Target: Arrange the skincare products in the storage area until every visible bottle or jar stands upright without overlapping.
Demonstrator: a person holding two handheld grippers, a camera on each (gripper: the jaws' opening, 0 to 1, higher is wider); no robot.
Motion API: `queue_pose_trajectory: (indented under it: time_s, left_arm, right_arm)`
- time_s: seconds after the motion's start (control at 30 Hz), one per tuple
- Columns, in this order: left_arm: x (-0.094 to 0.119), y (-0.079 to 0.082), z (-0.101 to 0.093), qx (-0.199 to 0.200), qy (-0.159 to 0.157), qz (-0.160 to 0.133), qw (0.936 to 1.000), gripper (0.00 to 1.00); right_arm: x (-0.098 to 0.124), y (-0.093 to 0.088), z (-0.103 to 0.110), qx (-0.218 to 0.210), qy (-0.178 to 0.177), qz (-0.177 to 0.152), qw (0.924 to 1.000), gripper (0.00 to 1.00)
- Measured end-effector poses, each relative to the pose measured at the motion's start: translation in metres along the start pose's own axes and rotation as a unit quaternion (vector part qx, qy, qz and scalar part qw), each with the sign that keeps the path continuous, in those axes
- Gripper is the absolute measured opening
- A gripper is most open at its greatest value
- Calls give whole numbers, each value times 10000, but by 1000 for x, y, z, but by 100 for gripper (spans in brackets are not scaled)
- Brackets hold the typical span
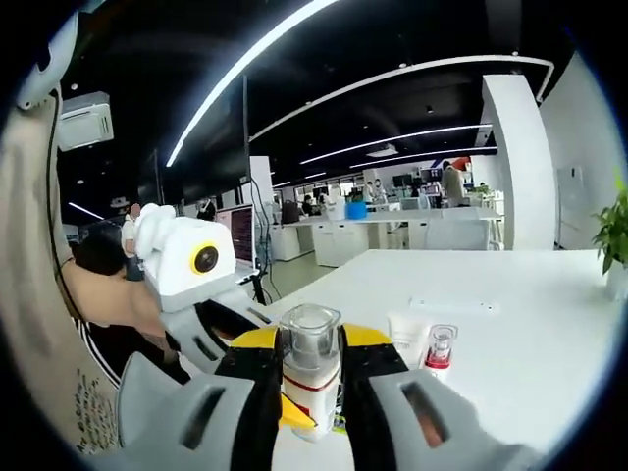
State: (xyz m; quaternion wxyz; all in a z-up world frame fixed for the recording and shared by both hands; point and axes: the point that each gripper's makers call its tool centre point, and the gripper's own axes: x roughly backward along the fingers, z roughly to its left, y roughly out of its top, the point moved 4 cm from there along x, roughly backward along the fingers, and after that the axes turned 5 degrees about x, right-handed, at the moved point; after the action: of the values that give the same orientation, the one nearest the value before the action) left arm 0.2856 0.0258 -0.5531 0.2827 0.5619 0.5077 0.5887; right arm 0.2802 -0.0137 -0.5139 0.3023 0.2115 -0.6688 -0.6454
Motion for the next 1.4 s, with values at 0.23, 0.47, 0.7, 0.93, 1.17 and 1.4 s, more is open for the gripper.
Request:
queue_pose_trajectory:
  time_s: [0.23, 0.47, 0.7, 0.93, 1.17, 1.4]
  left_arm:
    - [-6, -2, 6, -45, 26, 136, 9999, 18]
    - [-13, -9, 12, -98, 10, 246, 9996, 18]
    - [-25, -18, 18, -194, -71, 335, 9992, 18]
    - [-39, -36, 22, -272, -135, 556, 9980, 18]
    - [-51, -52, 24, -274, -234, 694, 9969, 18]
    - [-65, -70, 30, -341, -234, 826, 9957, 18]
  right_arm:
    - [-5, -5, -4, 48, -9, 114, 9999, 21]
    - [-8, -13, -10, 97, -39, 276, 9996, 21]
    - [-11, -25, -15, 267, -109, 514, 9983, 22]
    - [-12, -47, -18, 382, -228, 818, 9957, 22]
    - [-13, -67, -23, 321, -319, 1049, 9935, 22]
    - [-16, -88, -29, 417, -388, 1299, 9899, 22]
